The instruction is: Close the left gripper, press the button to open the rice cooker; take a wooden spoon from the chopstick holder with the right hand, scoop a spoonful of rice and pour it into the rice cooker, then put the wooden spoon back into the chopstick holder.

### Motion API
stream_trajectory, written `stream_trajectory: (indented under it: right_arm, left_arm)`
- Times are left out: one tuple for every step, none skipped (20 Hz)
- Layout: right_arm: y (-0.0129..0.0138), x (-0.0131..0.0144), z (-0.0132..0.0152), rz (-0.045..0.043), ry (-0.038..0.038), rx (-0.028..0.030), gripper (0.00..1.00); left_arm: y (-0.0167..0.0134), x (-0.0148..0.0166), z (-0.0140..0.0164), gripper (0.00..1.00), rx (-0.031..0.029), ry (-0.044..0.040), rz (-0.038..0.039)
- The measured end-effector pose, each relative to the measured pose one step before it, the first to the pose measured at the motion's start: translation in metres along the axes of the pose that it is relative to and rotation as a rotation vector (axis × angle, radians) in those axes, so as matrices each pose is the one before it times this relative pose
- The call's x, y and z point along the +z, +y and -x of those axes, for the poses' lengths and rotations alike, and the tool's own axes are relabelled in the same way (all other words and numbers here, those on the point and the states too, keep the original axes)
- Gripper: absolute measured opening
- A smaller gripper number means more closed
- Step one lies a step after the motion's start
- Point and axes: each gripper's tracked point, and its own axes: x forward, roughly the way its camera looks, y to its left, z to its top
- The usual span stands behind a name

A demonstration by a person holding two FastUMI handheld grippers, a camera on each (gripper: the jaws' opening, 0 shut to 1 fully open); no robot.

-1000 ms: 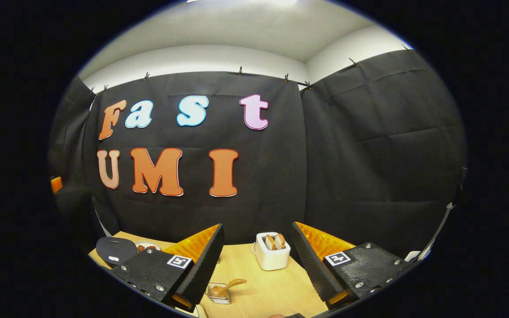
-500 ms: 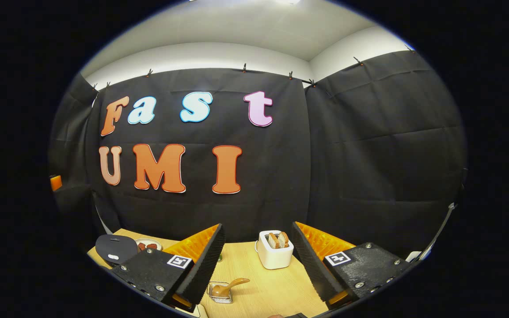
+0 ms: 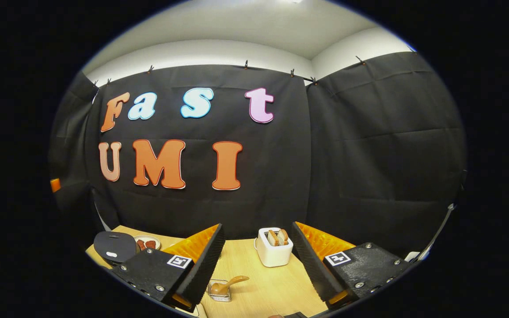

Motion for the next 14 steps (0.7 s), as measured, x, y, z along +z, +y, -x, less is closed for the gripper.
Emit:
stream_trajectory:
  right_arm:
    - [0.00092,-0.00085,-0.00025,-0.00243,0.00303,0.00178,1.0]
    - [0.00009,-0.00109,0.00004,-0.00249,0.00343,0.0012,1.0]
    - [0.00012,-0.00149,-0.00009,0.00029,0.00454,0.00188,0.94]
    - [0.0011,-0.00235,-0.00077,0.00286,0.00434,0.00027,0.94]
    - [0.00003,-0.0006,0.00007,0.00334,0.00258,-0.00182,1.0]
    - [-0.00036,-0.00164,-0.00137,0.0027,0.00382,-0.00015,1.0]
    - [-0.00012,-0.00188,-0.00028,0.00095,0.00528,0.00081,1.0]
    - [-0.00085,-0.00065,-0.00043,0.00019,0.00372,-0.00286,0.94]
    - [-0.00051,-0.00238,-0.0001,-0.00116,0.00844,-0.00151,0.94]
    - [-0.00121,-0.0032,-0.00019,-0.00314,0.01266,-0.00209,0.94]
    - [-0.00152,-0.00332,0.00047,-0.00411,0.01035,-0.0018,0.94]
    - [-0.00181,-0.00222,-0.00005,-0.00344,0.00632,-0.00342,0.94]
    - [-0.00345,-0.0017,0.00015,-0.00416,0.00344,-0.00554,0.94]
    - [-0.00332,-0.00172,0.00107,-0.00411,0.00575,-0.00619,0.94]
  left_arm:
    - [0.004,-0.00493,-0.00236,0.07,0.01826,0.00312,-0.01803]
    - [-0.00029,-0.00709,-0.00513,0.01,-0.00551,0.01872,-0.01592]
    - [-0.00569,-0.01199,-0.00265,0.06,-0.01749,0.02715,0.00532]
    - [-0.00524,-0.0133,-0.00196,0.04,-0.01947,0.02614,0.02054]
    - [-0.00375,-0.01176,-0.00504,0.04,-0.0088,0.02614,0.00796]
    - [0.00007,-0.01291,-0.00699,0.01,0.00303,0.02405,-0.00678]
    - [-0.00157,-0.01388,-0.00582,0.04,-0.00526,0.0253,-0.00648]
    - [-0.00417,-0.01307,-0.00609,0.01,-0.00892,0.02731,-0.00236]
    - [-0.00335,-0.0142,-0.00677,0.04,-0.01016,0.03395,-0.00228]
    - [-0.00339,-0.01475,-0.00721,0.04,-0.01029,0.02857,0.00392]
    - [-0.00414,-0.01403,-0.00617,0.04,-0.01114,0.0304,0.00868]
    - [-0.00374,-0.00958,-0.00699,0.04,-0.00654,0.01327,0.0025]
    - [-0.00357,-0.00919,-0.00734,0.04,-0.00736,0.01404,-0.00855]
    - [-0.00337,-0.00929,-0.00737,0.03,-0.00863,0.01859,-0.00554]
